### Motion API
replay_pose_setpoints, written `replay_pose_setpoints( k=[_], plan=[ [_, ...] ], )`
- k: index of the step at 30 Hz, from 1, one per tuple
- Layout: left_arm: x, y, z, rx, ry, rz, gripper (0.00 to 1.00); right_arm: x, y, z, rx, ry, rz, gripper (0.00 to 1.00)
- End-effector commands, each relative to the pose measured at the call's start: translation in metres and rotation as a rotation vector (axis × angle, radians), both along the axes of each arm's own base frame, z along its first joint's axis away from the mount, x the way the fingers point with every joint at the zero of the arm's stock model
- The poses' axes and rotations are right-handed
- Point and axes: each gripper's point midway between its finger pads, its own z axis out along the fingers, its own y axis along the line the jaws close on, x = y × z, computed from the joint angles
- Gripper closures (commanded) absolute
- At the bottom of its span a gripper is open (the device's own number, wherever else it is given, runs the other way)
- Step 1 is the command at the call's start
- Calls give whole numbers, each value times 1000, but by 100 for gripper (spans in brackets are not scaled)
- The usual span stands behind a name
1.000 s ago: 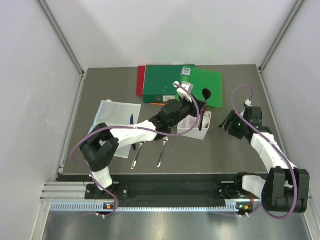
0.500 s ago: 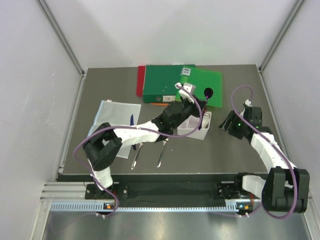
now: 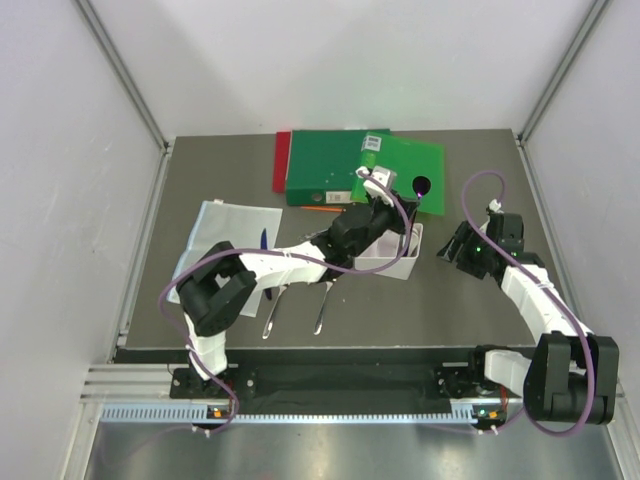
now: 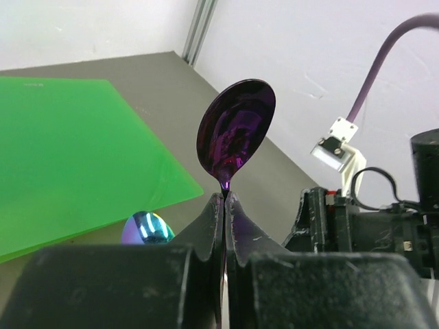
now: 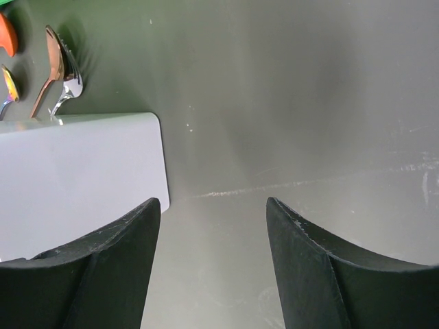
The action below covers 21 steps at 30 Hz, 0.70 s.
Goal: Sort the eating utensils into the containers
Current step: Place the spoon in the storage box.
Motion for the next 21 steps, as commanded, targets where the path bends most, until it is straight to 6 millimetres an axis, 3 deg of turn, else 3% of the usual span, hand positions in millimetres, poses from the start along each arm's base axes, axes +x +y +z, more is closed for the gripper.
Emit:
replay_pose_setpoints(
  k=[1, 7, 12, 21],
  plan=[
    [3, -3, 35, -87, -71, 6, 100, 8, -2, 6, -6, -36, 12, 37],
    [-3, 7, 14, -55, -43, 10, 100, 9, -2, 4, -5, -33, 11, 36],
    [-10, 10, 15, -31, -49, 8, 80, 11, -1, 1, 2, -28, 13, 37],
    [-10, 4, 14, -22, -51, -4, 68, 6, -2, 0, -6, -28, 8, 37]
  ],
)
